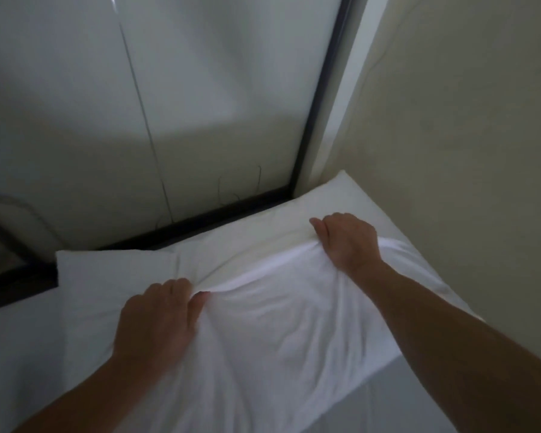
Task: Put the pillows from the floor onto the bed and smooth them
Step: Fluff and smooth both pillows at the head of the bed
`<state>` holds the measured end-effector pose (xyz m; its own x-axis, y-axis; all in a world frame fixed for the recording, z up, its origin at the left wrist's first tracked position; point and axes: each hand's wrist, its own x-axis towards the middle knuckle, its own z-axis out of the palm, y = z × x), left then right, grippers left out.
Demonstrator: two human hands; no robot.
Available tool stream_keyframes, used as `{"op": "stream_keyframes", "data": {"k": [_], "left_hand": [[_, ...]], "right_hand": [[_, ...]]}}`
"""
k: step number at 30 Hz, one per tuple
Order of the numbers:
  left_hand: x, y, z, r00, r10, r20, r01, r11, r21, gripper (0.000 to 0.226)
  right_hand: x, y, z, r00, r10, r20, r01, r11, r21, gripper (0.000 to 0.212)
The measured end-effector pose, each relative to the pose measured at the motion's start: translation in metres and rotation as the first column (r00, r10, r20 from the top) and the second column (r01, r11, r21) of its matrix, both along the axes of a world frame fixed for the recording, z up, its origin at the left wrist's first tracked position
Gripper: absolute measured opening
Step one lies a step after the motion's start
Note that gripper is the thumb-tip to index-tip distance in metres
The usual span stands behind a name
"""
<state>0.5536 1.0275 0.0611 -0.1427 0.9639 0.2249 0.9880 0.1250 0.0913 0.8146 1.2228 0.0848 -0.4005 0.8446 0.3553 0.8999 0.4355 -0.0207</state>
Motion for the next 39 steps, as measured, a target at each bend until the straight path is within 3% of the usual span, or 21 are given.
{"op": "stream_keyframes", "data": {"k": [3, 5, 7, 12, 20, 25, 27, 30, 32, 34, 37, 39], "left_hand": [[-0.004, -0.001, -0.017, 0.994, 0.088, -0.061, -0.097, 0.980, -0.174, 0.065], [0.000, 0.002, -0.032, 0.990, 0.142, -0.001, -0.137, 0.954, -0.266, 0.074], [0.011, 0.012, -0.050, 0.988, 0.113, 0.107, -0.078, 0.954, -0.289, 0.079], [0.040, 0.043, -0.082, 0.971, 0.075, 0.229, 0.001, 0.949, -0.316, 0.083], [0.043, 0.046, -0.113, 0.984, 0.085, 0.159, -0.022, 0.932, -0.362, 0.085], [0.047, 0.042, -0.111, 0.996, 0.050, 0.080, -0.023, 0.951, -0.308, 0.083], [0.035, 0.036, -0.108, 0.996, 0.069, 0.048, -0.052, 0.953, -0.300, 0.084], [0.010, 0.027, -0.099, 0.983, 0.179, 0.042, -0.154, 0.927, -0.343, 0.093], [0.007, 0.024, -0.094, 0.978, 0.190, 0.085, -0.142, 0.908, -0.394, 0.096], [0.012, 0.023, -0.090, 0.967, 0.186, 0.176, -0.098, 0.904, -0.417, 0.099], [0.013, 0.018, -0.086, 0.890, 0.223, 0.397, -0.038, 0.905, -0.423, 0.108], [0.009, 0.013, -0.085, 0.850, 0.228, 0.475, 0.004, 0.899, -0.439, 0.117]], "right_hand": [[-0.002, 0.003, -0.013, 1.000, -0.015, -0.004, 0.015, 0.998, -0.065, 0.044], [0.005, -0.004, -0.038, 0.998, -0.061, 0.021, 0.065, 0.953, -0.296, 0.053], [0.011, -0.013, -0.062, 0.996, -0.066, 0.059, 0.085, 0.883, -0.462, 0.063], [-0.016, -0.014, -0.083, 0.997, 0.038, 0.066, -0.011, 0.930, -0.368, 0.075], [-0.029, -0.024, -0.106, 0.993, 0.057, 0.105, -0.003, 0.889, -0.458, 0.078], [-0.047, -0.057, -0.122, 0.903, 0.410, 0.125, -0.359, 0.883, -0.302, 0.067], [-0.037, -0.048, -0.123, 0.942, 0.316, 0.114, -0.271, 0.915, -0.300, 0.070], [-0.001, -0.019, -0.113, 0.999, 0.001, 0.053, 0.020, 0.919, -0.394, 0.081], [0.012, -0.007, -0.107, 0.999, -0.042, 0.033, 0.053, 0.853, -0.519, 0.088], [0.011, -0.006, -0.102, 1.000, 0.017, 0.015, -0.005, 0.800, -0.600, 0.092], [0.010, -0.008, -0.094, 0.995, 0.097, 0.019, -0.058, 0.732, -0.679, 0.097], [0.006, -0.009, -0.091, 0.985, 0.148, 0.088, -0.051, 0.738, -0.673, 0.102]]}}
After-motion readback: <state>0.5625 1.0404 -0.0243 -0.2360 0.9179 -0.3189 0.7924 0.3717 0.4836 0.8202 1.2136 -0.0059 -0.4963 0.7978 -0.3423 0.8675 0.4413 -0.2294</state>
